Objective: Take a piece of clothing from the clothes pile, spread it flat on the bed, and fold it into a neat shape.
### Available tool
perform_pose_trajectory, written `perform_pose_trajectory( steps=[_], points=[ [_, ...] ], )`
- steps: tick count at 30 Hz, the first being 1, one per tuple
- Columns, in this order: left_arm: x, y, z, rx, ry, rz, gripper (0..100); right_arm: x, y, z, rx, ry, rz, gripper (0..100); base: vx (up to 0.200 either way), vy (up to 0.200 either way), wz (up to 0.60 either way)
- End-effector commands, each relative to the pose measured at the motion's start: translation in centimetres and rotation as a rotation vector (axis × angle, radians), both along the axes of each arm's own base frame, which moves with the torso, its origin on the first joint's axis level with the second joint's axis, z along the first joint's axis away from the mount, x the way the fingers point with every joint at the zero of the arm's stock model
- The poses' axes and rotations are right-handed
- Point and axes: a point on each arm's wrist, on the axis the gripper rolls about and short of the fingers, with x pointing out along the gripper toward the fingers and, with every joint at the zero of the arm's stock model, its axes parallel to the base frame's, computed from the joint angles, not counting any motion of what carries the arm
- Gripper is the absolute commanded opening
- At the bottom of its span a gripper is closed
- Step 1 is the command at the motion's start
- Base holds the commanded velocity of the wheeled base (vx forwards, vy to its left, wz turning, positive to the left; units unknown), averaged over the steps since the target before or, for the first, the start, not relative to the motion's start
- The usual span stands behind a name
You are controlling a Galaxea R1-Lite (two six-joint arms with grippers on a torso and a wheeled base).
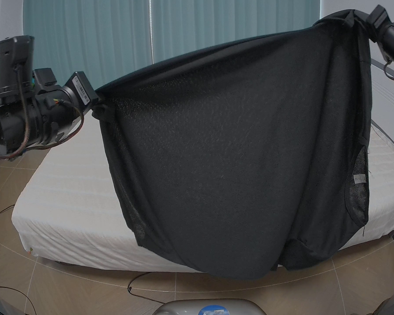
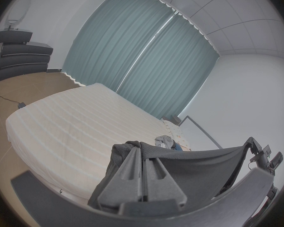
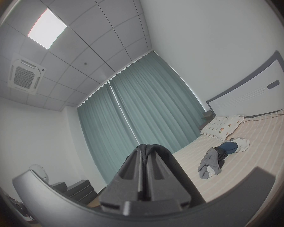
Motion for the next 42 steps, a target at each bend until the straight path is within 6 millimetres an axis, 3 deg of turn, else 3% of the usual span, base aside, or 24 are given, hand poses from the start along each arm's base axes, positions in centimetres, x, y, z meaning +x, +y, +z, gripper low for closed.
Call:
perform_pose_trajectory(
  steps=[1,7,13,15,20,21,23,28,29,30,32,36,42],
  points=[
    [4.4,-1.1,-2.9,0.017,0.101,0.027,0,6.6,1.8,-3.4,-0.024,0.072,-0.009,0,0.200,0.000,0.00],
    [6.6,-1.5,-4.5,0.010,0.148,0.036,0,9.1,2.5,-5.1,-0.036,0.113,-0.017,0,0.200,0.000,0.00],
    [10.3,-2.6,-8.0,0.037,0.230,0.049,0,13.0,3.3,-9.6,-0.071,0.223,-0.022,0,0.200,0.000,0.00],
    [12.6,-2.8,-9.7,0.022,0.266,0.069,0,14.4,3.5,-11.6,-0.084,0.267,-0.032,0,0.200,0.000,0.00],
    [15.1,-3.1,-12.6,0.026,0.316,0.091,0,16.4,3.0,-14.1,-0.085,0.307,-0.055,0,0.200,0.000,0.00],
    [16.6,-3.2,-13.9,0.023,0.330,0.104,0,17.8,2.9,-15.6,-0.081,0.300,-0.066,0,0.200,0.000,0.00],
    [17.5,-3.5,-14.9,0.012,0.344,0.110,0,18.7,3.0,-16.6,-0.082,0.300,-0.069,0,0.200,0.000,0.00],
    [18.8,-4.1,-17.2,0.012,0.382,0.114,0,19.6,3.3,-19.2,-0.095,0.353,-0.067,0,0.040,0.000,0.00],
    [19.5,-4.3,-18.6,0.019,0.399,0.115,0,20.3,3.5,-20.7,-0.102,0.384,-0.068,0,0.000,0.000,0.00],
    [19.5,-4.4,-18.7,0.020,0.401,0.114,0,20.3,3.4,-20.8,-0.102,0.386,-0.071,0,0.000,0.000,0.00],
    [20.6,-4.7,-20.0,0.021,0.408,0.116,0,21.2,3.6,-22.8,-0.110,0.423,-0.079,0,0.000,0.000,0.00],
    [21.5,-5.0,-21.5,0.007,0.421,0.126,0,21.8,3.9,-24.7,-0.121,0.460,-0.077,0,0.000,0.000,0.00],
    [23.1,-5.4,-23.7,-0.047,0.444,0.155,0,24.4,3.7,-29.0,-0.105,0.508,-0.120,0,0.000,0.000,0.00]
  ],
)
